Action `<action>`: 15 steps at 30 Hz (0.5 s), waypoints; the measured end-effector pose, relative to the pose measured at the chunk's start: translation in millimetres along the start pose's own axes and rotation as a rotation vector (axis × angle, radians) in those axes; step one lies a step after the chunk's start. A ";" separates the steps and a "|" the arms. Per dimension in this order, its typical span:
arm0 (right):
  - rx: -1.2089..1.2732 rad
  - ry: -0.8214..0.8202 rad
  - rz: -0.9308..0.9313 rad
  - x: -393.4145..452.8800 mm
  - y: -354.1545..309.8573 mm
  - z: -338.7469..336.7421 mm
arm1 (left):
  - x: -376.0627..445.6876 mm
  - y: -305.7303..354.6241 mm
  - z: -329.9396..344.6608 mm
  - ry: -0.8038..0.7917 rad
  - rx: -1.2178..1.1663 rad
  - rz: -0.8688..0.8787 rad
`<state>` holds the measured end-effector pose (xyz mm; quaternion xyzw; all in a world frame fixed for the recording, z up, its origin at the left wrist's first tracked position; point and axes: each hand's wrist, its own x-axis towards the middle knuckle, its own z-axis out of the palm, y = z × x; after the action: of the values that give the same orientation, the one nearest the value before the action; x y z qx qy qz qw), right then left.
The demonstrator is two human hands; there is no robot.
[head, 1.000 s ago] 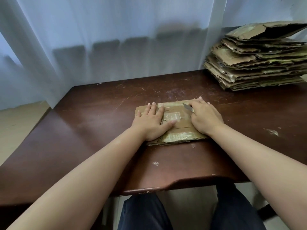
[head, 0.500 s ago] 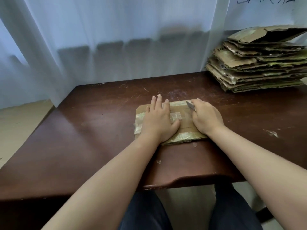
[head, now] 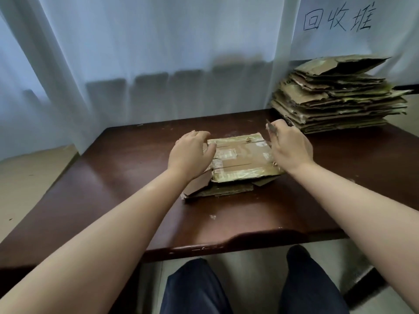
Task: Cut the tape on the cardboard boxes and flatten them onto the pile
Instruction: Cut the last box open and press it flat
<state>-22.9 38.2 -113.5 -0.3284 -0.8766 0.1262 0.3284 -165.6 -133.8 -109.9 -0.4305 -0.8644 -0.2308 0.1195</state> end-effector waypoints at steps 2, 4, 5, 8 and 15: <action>-0.057 -0.044 0.107 2.5 0.3 0.7 | -1.6 -6.1 -2.2 -0.024 -0.026 -0.002; -0.117 -0.134 0.230 5.1 1.6 1.4 | -4.0 -11.3 -1.7 -0.049 -0.043 -0.014; -0.140 -0.169 0.285 6.1 2.6 1.2 | -4.6 -13.6 -1.1 -0.065 -0.043 -0.023; -0.180 -0.229 0.398 7.5 10.7 2.9 | -6.6 -17.9 2.1 -0.141 -0.024 -0.051; -0.341 -0.266 0.372 10.7 8.1 4.7 | -2.7 -14.4 11.3 -0.247 0.006 -0.044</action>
<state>-28.1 51.3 -115.4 -0.5145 -0.8453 0.0771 0.1218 -175.6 -137.6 -125.1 -0.4363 -0.8824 -0.1761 0.0084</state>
